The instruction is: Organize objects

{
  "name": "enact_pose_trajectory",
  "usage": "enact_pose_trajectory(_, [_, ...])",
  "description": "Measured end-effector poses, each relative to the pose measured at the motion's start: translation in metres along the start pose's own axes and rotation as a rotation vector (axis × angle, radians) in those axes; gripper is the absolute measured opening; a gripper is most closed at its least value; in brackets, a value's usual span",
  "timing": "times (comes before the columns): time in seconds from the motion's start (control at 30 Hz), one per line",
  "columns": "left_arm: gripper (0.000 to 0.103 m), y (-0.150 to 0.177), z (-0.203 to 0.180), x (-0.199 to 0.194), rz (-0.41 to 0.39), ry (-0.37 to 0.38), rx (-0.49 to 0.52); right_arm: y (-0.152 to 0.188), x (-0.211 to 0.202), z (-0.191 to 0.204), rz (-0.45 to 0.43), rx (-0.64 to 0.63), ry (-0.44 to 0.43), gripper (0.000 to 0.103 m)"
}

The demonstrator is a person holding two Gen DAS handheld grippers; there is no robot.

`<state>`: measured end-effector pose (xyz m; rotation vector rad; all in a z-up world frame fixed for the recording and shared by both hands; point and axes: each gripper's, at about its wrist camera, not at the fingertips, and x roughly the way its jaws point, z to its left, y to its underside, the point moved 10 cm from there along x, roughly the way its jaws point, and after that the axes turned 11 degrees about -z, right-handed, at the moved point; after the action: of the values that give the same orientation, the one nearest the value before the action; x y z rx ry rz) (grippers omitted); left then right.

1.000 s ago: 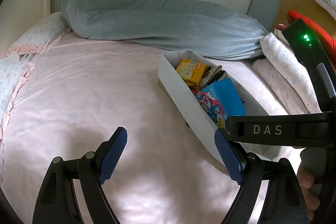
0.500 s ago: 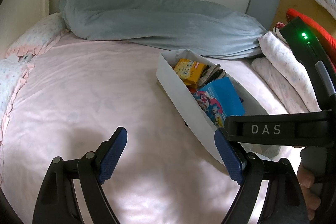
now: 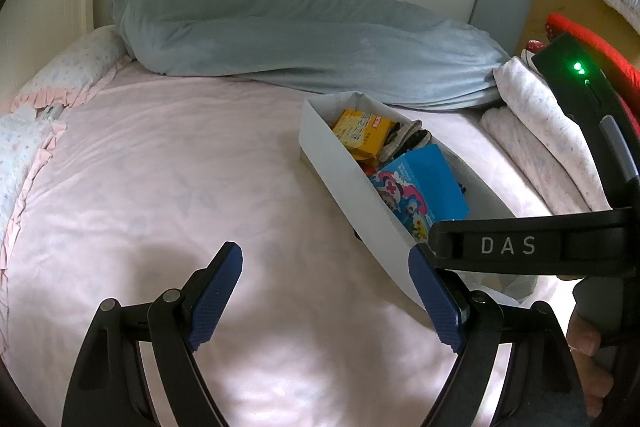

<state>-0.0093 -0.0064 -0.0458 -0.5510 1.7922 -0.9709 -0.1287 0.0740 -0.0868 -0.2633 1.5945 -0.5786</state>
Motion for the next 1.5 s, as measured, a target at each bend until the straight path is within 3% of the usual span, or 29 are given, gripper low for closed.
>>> enact_pose_trajectory(1.5, [0.085, 0.0025, 0.0019, 0.0056, 0.015, -0.012, 0.002, 0.0020, 0.0048, -0.0030, 0.018, -0.005, 0.006, 0.096])
